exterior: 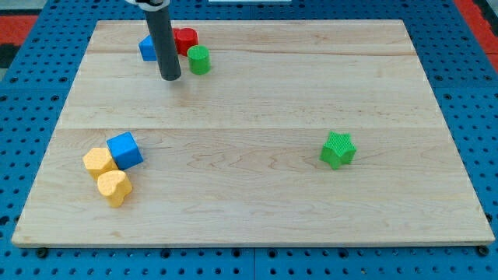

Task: Slightly push the green star to the left side of the board

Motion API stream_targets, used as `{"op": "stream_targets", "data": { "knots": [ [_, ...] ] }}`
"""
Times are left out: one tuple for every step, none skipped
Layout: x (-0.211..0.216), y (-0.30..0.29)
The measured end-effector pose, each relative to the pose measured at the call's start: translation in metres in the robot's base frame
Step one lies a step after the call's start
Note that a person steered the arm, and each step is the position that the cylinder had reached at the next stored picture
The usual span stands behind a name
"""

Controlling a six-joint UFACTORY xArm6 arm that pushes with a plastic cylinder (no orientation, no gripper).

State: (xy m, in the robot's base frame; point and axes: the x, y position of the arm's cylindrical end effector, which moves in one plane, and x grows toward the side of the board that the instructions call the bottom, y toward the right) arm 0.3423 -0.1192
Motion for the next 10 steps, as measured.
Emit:
{"op": "stream_targets", "data": {
  "knots": [
    [-0.006, 0.030],
    [-0.032, 0.030],
    [-0.055, 0.023],
    [-0.023, 0.047],
    [0.049, 0.134],
    [0.088, 0.246],
    [0.090, 0.297],
    [0.137, 0.288],
    [0.155, 0.279],
    [0.146, 0.219]
  ]
}}
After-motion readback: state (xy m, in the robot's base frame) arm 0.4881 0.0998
